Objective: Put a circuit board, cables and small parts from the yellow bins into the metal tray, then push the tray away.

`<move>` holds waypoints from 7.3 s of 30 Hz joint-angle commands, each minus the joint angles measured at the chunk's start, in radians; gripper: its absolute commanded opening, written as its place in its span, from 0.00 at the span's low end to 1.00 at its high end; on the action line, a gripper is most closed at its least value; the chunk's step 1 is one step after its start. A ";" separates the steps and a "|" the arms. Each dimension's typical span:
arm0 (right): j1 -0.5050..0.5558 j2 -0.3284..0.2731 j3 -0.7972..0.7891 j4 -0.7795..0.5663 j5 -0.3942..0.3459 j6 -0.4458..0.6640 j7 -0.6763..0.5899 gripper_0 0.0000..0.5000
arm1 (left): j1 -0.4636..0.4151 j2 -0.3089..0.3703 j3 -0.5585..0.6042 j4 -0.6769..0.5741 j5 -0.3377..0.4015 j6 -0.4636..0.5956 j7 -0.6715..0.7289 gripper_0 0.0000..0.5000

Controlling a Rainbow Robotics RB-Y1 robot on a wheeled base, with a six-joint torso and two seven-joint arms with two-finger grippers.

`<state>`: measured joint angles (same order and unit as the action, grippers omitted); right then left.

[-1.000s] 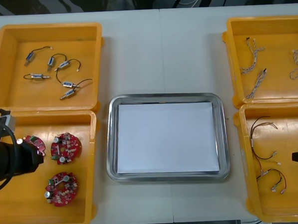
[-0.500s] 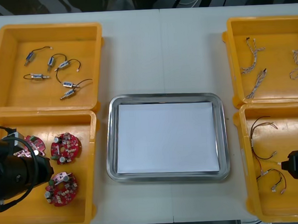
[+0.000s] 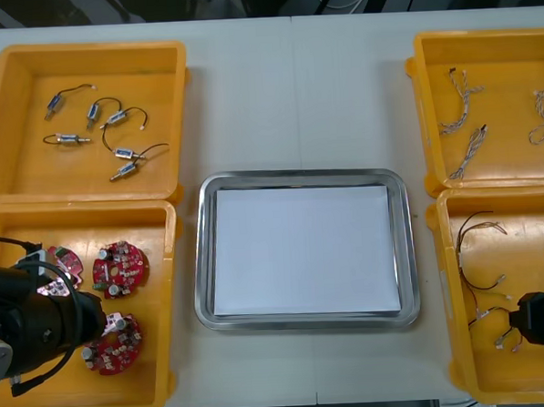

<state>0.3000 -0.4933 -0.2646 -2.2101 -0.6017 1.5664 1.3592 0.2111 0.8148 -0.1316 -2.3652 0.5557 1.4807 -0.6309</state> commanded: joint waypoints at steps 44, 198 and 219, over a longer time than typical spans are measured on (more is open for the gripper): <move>0.103 0.029 0.165 0.082 0.096 -0.203 -0.130 0.00 | 0.053 -0.016 -0.091 0.139 -0.089 -0.191 0.088 1.00; 0.008 -0.217 -0.314 0.066 -0.332 0.034 0.060 1.00 | -0.898 -0.195 -0.885 0.308 -0.200 -0.020 0.142 0.00; -0.070 -0.243 -0.328 0.069 -0.325 0.075 0.041 1.00 | -0.897 -0.191 -0.884 0.337 -0.211 -0.063 0.186 1.00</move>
<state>0.2749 -0.7095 -0.5635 -2.1246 -0.9367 1.6229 1.4023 -0.6550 0.6418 -1.0017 -2.0233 0.3596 1.4301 -0.5341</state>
